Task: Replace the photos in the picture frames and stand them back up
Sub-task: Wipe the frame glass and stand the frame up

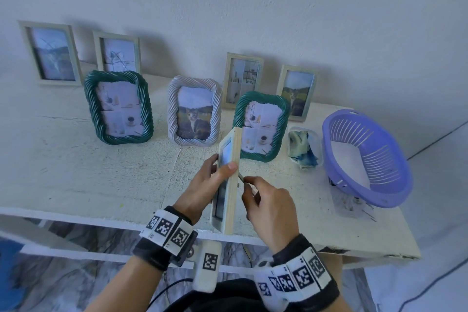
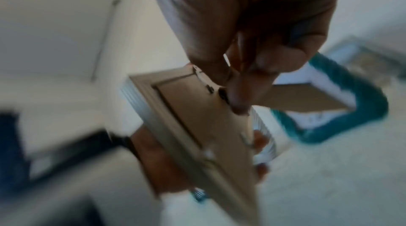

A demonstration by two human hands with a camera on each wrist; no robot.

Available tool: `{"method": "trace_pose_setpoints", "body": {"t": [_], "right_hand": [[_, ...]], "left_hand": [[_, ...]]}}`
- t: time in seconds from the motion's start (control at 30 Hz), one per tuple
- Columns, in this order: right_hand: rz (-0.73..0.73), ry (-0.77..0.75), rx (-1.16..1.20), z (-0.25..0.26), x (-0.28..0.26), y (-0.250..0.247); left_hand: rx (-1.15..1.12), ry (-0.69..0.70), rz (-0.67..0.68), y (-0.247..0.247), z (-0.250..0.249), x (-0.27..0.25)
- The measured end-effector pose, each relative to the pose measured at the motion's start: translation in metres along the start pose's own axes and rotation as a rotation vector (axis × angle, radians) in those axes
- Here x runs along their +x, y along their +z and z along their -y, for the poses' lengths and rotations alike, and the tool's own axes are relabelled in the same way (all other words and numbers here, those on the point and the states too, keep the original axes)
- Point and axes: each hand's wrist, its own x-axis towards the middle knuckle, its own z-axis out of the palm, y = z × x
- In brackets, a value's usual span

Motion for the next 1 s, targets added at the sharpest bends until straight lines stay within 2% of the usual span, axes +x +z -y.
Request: {"method": "trace_pose_setpoints", "body": {"t": [0.1,0.17,0.27,0.33,0.5,0.63,0.73,0.8,1.0], "right_hand": [[0.12,0.331,0.702,0.016,0.0,-0.008],[0.145,0.531,0.952,0.019,0.001,-0.011],[0.154,0.685,1.114,0.009,0.004,-0.01],[0.17,0.736,1.11,-0.003,0.006,-0.005],[0.232,0.848,1.154,-0.019,0.007,0.004],[0.252,0.752,1.169,-0.019,0.007,-0.001],[0.284,0.628,1.118,-0.021,0.01,-0.005],[0.245,0.548,1.019,-0.021,0.017,-0.007],[0.088,0.1,0.737,-0.014,0.051,-0.024]], "left_hand": [[0.067,0.016,0.006,0.001,0.0,-0.007],[0.088,0.023,-0.016,-0.003,0.003,-0.01],[0.015,0.022,-0.088,-0.014,0.001,-0.012],[-0.03,0.015,-0.101,-0.019,-0.007,-0.014],[-0.088,-0.134,0.075,-0.029,-0.021,-0.013],[-0.058,-0.251,0.149,-0.035,-0.024,-0.008],[-0.027,-0.257,0.126,-0.035,-0.029,-0.004],[-0.004,-0.242,0.114,-0.036,-0.035,-0.001],[0.051,-0.135,0.173,-0.046,-0.076,0.008]]}}
